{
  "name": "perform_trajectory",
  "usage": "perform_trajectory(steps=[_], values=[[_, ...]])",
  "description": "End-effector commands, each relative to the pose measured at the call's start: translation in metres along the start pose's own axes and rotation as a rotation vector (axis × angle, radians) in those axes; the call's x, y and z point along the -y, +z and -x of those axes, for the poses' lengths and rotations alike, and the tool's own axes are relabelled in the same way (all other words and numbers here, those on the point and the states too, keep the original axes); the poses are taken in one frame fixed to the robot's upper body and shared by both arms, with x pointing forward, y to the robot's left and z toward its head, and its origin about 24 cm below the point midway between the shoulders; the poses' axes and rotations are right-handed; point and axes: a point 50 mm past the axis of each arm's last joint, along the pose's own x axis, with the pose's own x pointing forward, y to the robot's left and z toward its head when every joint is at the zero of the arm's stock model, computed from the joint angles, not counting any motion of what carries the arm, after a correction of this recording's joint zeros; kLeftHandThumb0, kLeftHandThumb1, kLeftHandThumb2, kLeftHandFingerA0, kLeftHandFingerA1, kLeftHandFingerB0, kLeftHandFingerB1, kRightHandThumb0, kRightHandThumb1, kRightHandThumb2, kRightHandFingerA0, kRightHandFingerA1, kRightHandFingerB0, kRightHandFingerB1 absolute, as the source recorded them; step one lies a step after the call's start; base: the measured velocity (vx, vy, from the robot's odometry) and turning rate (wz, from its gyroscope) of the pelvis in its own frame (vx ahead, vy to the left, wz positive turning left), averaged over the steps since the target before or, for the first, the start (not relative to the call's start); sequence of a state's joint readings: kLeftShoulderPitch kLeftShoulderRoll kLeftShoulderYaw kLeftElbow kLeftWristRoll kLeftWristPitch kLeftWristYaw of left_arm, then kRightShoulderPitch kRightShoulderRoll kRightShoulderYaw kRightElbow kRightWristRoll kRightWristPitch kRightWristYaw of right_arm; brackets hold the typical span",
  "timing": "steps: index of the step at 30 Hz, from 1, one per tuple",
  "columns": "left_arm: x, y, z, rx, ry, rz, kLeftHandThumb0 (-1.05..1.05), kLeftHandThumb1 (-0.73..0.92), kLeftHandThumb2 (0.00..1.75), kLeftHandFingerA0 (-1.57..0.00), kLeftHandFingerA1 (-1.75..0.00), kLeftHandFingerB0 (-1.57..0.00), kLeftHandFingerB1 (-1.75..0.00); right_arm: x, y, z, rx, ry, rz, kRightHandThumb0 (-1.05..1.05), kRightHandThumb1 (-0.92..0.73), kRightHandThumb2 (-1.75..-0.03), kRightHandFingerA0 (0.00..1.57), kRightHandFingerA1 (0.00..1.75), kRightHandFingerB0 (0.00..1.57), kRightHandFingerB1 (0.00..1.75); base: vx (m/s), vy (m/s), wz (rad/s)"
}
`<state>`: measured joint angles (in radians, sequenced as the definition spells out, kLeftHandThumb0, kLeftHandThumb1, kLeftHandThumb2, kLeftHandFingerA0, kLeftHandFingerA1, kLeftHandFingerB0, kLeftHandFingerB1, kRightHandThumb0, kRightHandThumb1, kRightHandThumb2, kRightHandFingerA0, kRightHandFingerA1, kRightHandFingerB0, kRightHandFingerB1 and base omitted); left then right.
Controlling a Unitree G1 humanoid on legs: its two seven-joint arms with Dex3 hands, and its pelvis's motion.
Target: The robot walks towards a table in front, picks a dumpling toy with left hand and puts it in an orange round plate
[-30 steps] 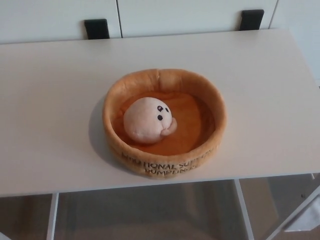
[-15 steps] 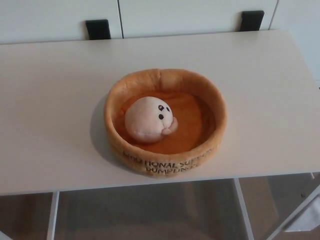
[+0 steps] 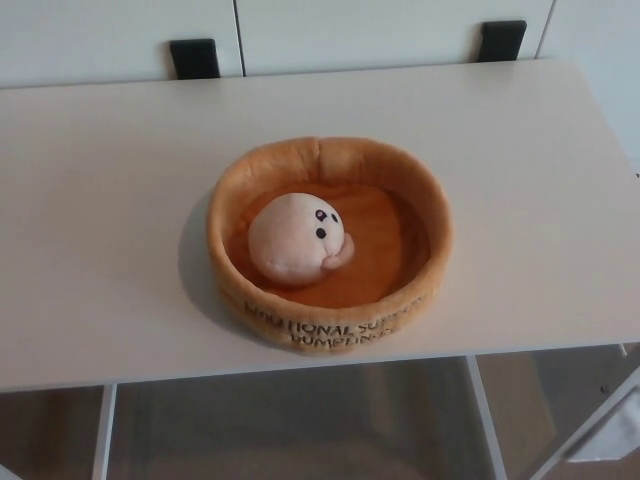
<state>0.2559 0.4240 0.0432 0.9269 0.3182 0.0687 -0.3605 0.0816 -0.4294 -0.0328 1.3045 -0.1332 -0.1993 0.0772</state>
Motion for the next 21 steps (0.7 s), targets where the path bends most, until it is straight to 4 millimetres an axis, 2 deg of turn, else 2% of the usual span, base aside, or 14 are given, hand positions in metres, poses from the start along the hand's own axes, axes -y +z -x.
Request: perform_trajectory(steps=[1,2,3,5,6,11,12,16,17,18,19,21], values=[[0.0057,-0.0017,-0.0108,0.004,0.232,0.122,-0.36,0.67,0.59,-0.68,-0.46,-0.56,-0.39,-0.0017,0.0014,-0.0005,-0.001,-0.005,0.023,-0.09,-0.58,-0.57,0.65,0.46,0.54,0.42,0.0,0.0,0.0],[0.0097,-0.0047,-0.0115,-0.008,0.222,0.089,-0.36,0.69,0.6,-0.64,-0.46,-0.47,-0.38,-0.0005,0.0024,-0.0006,0.004,-0.008,0.022,-0.09,-0.57,-0.57,0.65,0.46,0.55,0.42,0.0,0.0,0.0],[0.0118,-0.0055,-0.0123,-0.02,0.213,0.038,-0.46,0.62,0.84,-0.53,-0.54,-0.34,-0.46,-0.0005,0.0054,-0.0012,0.015,-0.007,0.03,-0.09,-0.58,-0.57,0.65,0.46,0.55,0.42,0.0,0.0,0.0],[0.0121,-0.0052,-0.0127,-0.025,0.212,0.005,-0.46,0.62,0.84,-0.53,-0.54,-0.34,-0.46,-0.0009,0.0078,-0.0016,0.026,-0.003,0.04,-0.09,-0.58,-0.57,0.65,0.46,0.55,0.42,0.0,0.0,0.0],[0.0115,-0.0031,-0.0128,-0.015,0.216,-0.032,-0.47,0.62,0.83,-0.5,-0.54,-0.26,-0.43,-0.002,0.0094,-0.0021,0.032,-0.001,0.042,-0.08,-0.57,-0.57,0.65,0.46,0.55,0.42,0.0,0.0,0.0],[0.0112,-0.0032,-0.0127,-0.008,0.242,-0.075,-0.46,0.63,0.83,-0.51,-0.54,-0.27,-0.44,0.0001,0.0083,-0.0014,0.032,-0.004,0.049,-0.1,-0.58,-0.57,0.64,0.46,0.54,0.42,0.0,0.0,0.0],[0.0109,-0.0039,-0.0124,-0.005,0.244,-0.066,-0.34,0.73,0.62,-0.56,-0.43,-0.34,-0.33,0.0003,0.0082,-0.0012,0.035,-0.005,0.048,-0.09,-0.57,-0.57,0.65,0.47,0.55,0.42,0.0,0.0,0.0],[0.0087,-0.0042,-0.0121,-0.005,0.24,-0.044,-0.36,0.73,0.62,-0.58,-0.43,-0.3,-0.32,-0.0003,0.0084,-0.0014,0.035,-0.008,0.044,-0.1,-0.57,-0.57,0.65,0.46,0.56,0.43,0.0,0.0,0.0],[0.0068,-0.0046,-0.0118,-0.008,0.234,-0.036,-0.44,0.59,0.8,-0.52,-0.54,-0.3,-0.44,-0.0004,0.0087,-0.0015,0.036,-0.007,0.031,-0.08,-0.57,-0.57,0.65,0.47,0.55,0.43,0.0,0.0,0.0],[0.0061,-0.0049,-0.0116,-0.009,0.232,-0.033,-0.44,0.59,0.8,-0.52,-0.54,-0.3,-0.44,-0.0005,0.0088,-0.0016,0.037,-0.006,0.026,-0.08,-0.57,-0.57,0.65,0.47,0.55,0.43,0.0,0.0,0.0],[0.0055,-0.0051,-0.0115,-0.009,0.228,-0.016,-0.35,0.69,0.61,-0.58,-0.45,-0.46,-0.37,-0.0006,0.0087,-0.0017,0.033,-0.006,0.027,-0.09,-0.57,-0.57,0.65,0.47,0.55,0.42,0.0,0.0,0.0],[0.0039,-0.0051,-0.0114,-0.014,0.221,-0.001,-0.38,0.69,0.6,-0.56,-0.43,-0.43,-0.35,-0.0009,0.0087,-0.0022,0.023,-0.008,0.027,-0.09,-0.57,-0.57,0.64,0.46,0.55,0.42,0.0,0.0,0.0]])
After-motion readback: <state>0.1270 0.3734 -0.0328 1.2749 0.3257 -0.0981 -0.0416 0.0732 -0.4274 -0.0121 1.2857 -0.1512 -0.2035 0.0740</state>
